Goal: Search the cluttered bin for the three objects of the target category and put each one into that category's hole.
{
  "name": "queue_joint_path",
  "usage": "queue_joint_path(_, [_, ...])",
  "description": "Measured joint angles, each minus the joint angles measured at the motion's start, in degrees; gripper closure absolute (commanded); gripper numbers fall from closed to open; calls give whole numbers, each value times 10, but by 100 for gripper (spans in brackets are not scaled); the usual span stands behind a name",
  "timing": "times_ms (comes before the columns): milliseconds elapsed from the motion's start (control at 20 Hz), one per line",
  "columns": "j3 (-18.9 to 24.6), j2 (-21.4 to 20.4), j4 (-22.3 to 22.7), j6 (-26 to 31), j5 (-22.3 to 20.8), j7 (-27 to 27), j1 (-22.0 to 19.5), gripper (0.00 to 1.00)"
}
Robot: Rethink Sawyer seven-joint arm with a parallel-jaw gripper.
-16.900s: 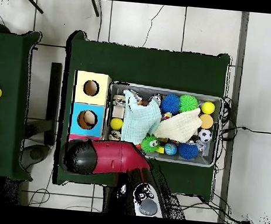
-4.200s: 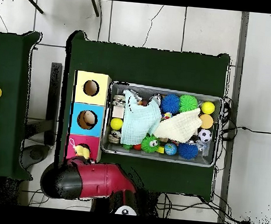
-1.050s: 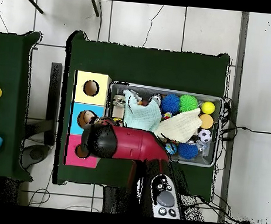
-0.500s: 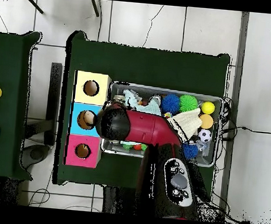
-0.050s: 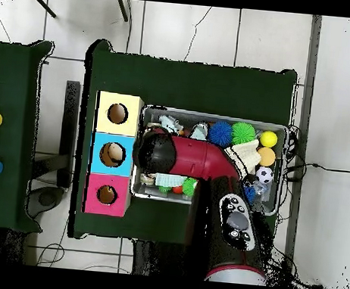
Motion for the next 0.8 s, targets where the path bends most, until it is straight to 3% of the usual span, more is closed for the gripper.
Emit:
queue_joint_path(700, [12, 27, -3, 0, -28, 0, -67, 100])
queue_joint_path(750, [12, 29, -4, 0, -32, 0, -69, 0])
queue_joint_path(800, [12, 29, -5, 0, -35, 0, -69, 0])
